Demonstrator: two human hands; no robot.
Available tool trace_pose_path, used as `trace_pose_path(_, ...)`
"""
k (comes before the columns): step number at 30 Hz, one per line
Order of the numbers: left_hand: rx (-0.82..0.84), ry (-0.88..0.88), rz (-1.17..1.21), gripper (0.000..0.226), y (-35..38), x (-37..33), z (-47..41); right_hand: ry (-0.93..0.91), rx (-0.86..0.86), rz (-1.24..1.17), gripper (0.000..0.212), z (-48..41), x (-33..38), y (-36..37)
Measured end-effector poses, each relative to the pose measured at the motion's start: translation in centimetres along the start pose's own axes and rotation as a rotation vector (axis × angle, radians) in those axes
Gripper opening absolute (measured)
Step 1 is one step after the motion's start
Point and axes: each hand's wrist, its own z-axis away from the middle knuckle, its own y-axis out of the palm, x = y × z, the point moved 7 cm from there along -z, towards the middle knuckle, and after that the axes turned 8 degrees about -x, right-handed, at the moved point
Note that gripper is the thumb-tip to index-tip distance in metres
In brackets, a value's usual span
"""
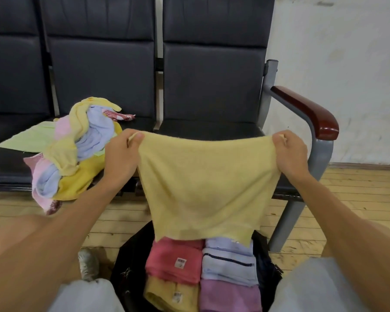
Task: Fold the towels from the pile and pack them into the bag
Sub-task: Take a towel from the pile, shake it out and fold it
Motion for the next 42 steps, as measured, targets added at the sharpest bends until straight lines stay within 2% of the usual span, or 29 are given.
trace_pose_path(3,-0.030,0.046,0.022,0.016,-0.4,-0.9,0.1,-0.014,-0.085,-0.030,0.020,-0.3,0.0,-0.9)
trace_pose_path(6,0.014,0.078,-0.034,0.022,0.2,-0.4,0.4,-0.015,-0.027,0.044,0.026,-0.3,-0.7,-0.1)
trace_pose_path(11,-0.006,0.061,-0.061,0.023,0.1,0.1,-0.3,-0.032,0.003,0.062,0.026,-0.7,-0.9,0.2)
trace_pose_path(15,0.044,0.130,-0.203,0.021,0.2,0.9,-0.5,-0.095,0.076,0.165,0.027,-0.3,-1.0,0.9)
trace_pose_path(19,0.014,0.177,-0.245,0.028,-0.7,0.9,-1.1,-0.152,0.067,0.235,0.029,-0.4,-0.8,0.5)
trace_pose_path(24,0.026,0.183,-0.281,0.031,-0.9,1.0,-0.9,-0.089,0.078,0.206,0.027,-0.1,-0.8,0.5)
trace_pose_path(28,0.070,0.046,-0.184,0.032,-0.7,1.3,-1.1,0.011,0.089,0.079,0.021,-0.2,-1.1,0.6)
trace_pose_path(33,0.086,-0.033,-0.073,0.023,-0.7,0.6,-1.1,0.119,0.030,-0.044,0.026,-0.5,-1.3,0.3)
trace_pose_path(36,0.108,-0.198,0.060,0.022,-0.4,1.2,-1.0,0.221,-0.008,-0.190,0.022,-0.5,-1.7,0.1)
trace_pose_path(39,0.164,-0.409,0.298,0.022,0.2,2.0,-0.8,0.369,0.008,-0.339,0.021,-0.2,-2.4,0.6)
trace_pose_path(42,0.184,-0.491,0.397,0.021,0.4,2.3,-0.6,0.541,0.026,-0.533,0.010,0.1,-3.1,1.2)
